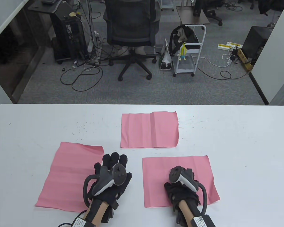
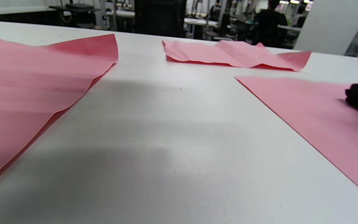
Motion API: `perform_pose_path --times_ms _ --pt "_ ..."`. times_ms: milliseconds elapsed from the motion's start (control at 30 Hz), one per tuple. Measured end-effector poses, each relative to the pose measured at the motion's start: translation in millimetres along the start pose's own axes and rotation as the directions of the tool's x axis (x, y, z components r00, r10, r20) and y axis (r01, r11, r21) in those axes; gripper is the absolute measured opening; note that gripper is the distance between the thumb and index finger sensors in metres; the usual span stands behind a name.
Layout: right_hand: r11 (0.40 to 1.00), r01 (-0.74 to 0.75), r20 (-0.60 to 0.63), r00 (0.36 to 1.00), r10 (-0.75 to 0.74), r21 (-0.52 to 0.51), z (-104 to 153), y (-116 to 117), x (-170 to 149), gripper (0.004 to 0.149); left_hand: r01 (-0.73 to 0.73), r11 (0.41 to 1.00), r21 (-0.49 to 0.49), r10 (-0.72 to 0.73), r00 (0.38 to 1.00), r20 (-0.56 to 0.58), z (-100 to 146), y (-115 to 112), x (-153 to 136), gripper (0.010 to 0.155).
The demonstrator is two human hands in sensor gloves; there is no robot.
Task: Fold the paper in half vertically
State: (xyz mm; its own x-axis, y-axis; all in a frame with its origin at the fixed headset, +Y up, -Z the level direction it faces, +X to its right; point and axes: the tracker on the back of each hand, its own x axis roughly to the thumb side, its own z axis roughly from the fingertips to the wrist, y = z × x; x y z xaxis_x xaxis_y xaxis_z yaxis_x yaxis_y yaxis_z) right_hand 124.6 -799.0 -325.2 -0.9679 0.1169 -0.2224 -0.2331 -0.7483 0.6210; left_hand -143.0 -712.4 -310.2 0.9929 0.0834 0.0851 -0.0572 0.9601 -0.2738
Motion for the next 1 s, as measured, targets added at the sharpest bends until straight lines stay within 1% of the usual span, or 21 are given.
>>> perform_pose_path --times_ms 300,433,533,600,633,733,867,1000 --pt "0.999 -0.047 0.012 0.999 0.047 0.002 7.0 15.5 58.7 0.072 0.013 1.000 -0.024 -0.012 1.000 0.008 -1.0 -3.9 3.9 0.078" --pt "0.997 -0.078 0.022 0.997 0.078 -0.005 10.9 22.5 76.3 0.072 0.029 0.999 -0.042 -0.029 1.000 0.011 -2.5 -8.4 7.1 0.079" --pt "0.996 -0.091 0.013 0.996 0.092 -0.021 11.3 26.1 78.1 0.071 0.042 0.995 -0.088 -0.040 0.999 0.035 -6.4 -16.3 9.5 0.078" --pt "0.997 -0.074 0.018 0.997 0.075 -0.018 11.0 26.1 76.3 0.071 0.057 0.985 -0.164 -0.050 0.998 0.047 -11.1 -26.0 12.5 0.078" --pt "0.997 -0.073 0.018 0.997 0.073 -0.018 10.9 26.4 76.4 0.071 0.072 0.980 -0.187 -0.064 0.997 0.047 -12.9 -30.8 14.4 0.078" --pt "0.996 -0.089 0.017 0.996 0.090 -0.029 10.9 27.3 77.2 0.071 0.113 0.971 -0.210 -0.104 0.993 0.052 -16.3 -41.2 19.0 0.078" --pt "0.995 -0.095 0.019 0.995 0.096 -0.033 11.4 26.9 76.7 0.071 0.135 0.953 -0.273 -0.123 0.991 0.060 -22.1 -57.3 22.4 0.078" --pt "0.994 -0.103 0.018 0.994 0.104 -0.041 10.9 27.8 76.6 0.071 0.161 0.939 -0.303 -0.151 0.987 0.058 -25.4 -66.8 22.1 0.077"
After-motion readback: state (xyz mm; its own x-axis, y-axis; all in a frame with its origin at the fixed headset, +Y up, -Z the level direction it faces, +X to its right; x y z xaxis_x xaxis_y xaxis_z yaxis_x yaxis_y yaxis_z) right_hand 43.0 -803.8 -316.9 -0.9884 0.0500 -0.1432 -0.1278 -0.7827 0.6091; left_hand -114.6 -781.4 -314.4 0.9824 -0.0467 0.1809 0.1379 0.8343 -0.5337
